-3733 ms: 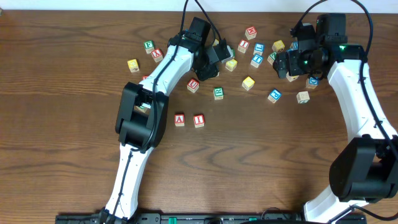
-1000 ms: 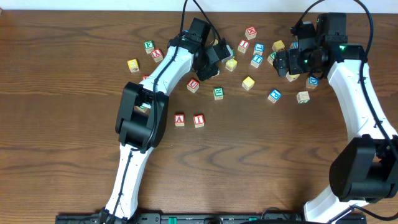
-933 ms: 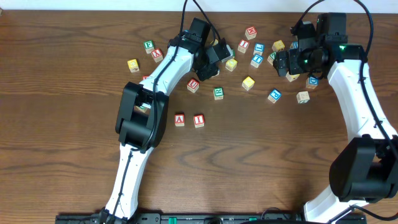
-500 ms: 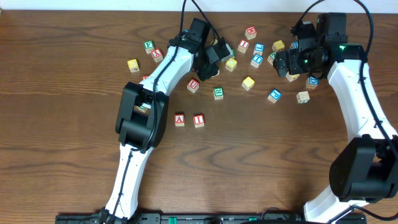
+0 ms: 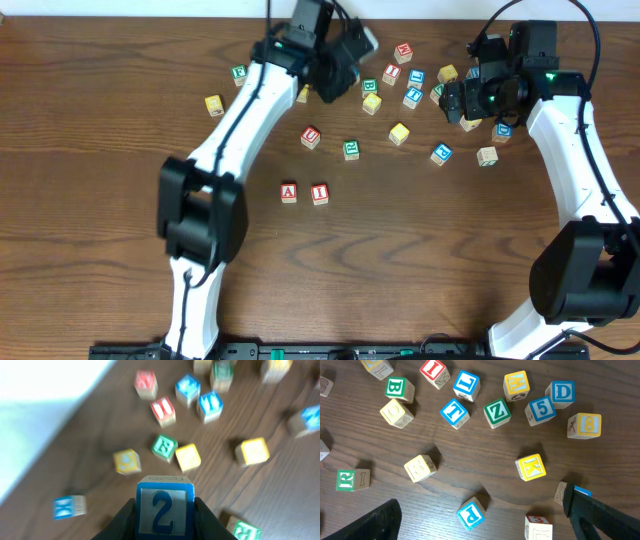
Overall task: Spell out AI2
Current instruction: 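Lift the blue 2 block and carry it toward the A and I blocks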
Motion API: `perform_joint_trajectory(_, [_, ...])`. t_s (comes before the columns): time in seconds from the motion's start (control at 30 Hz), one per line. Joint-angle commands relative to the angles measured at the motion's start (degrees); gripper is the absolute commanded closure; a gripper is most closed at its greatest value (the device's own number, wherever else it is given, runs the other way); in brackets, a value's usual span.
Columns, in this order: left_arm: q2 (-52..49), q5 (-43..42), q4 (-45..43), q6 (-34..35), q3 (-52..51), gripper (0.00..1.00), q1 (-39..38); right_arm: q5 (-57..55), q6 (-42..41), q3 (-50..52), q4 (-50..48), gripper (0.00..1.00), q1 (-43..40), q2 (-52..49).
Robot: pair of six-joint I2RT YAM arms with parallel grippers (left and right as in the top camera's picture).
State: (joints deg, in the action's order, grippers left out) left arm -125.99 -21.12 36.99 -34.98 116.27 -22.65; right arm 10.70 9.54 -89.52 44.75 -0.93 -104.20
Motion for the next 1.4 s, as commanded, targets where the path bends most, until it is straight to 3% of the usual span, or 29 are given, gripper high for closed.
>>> perform_joint_trajectory(0.0, [6.0,0.1,0.5,7.5,1.8,0.93,0.1,0.0,0.8,-1.3,0.0,0.01,0.4,0.9])
perform_joint_trajectory(0.23, [12.1,11.5,4.0,25.5,1.8,0.92,0.1,0.0,0.2,-1.3,1.3,0.01,0.4,0.9])
perform_joint_trajectory(0.47, [13.6,19.1,12.5,36.8,1.6,0.92,-0.5,-0.1,0.0,-1.3,2.9,0.01,0.4,0.9])
perform_joint_trajectory(0.9, [13.9,27.4,13.0,41.6,-6.7,0.92,-11.6,-6.3,-2.4,-1.3,3.1,0.01,0.3,0.9])
perform_joint_trajectory(1.37, [30.0,25.8,-5.1,48.1,-35.4,0.92,-14.5,-6.3,-3.5,-1.4,1.1,0.01,-0.3,0.9])
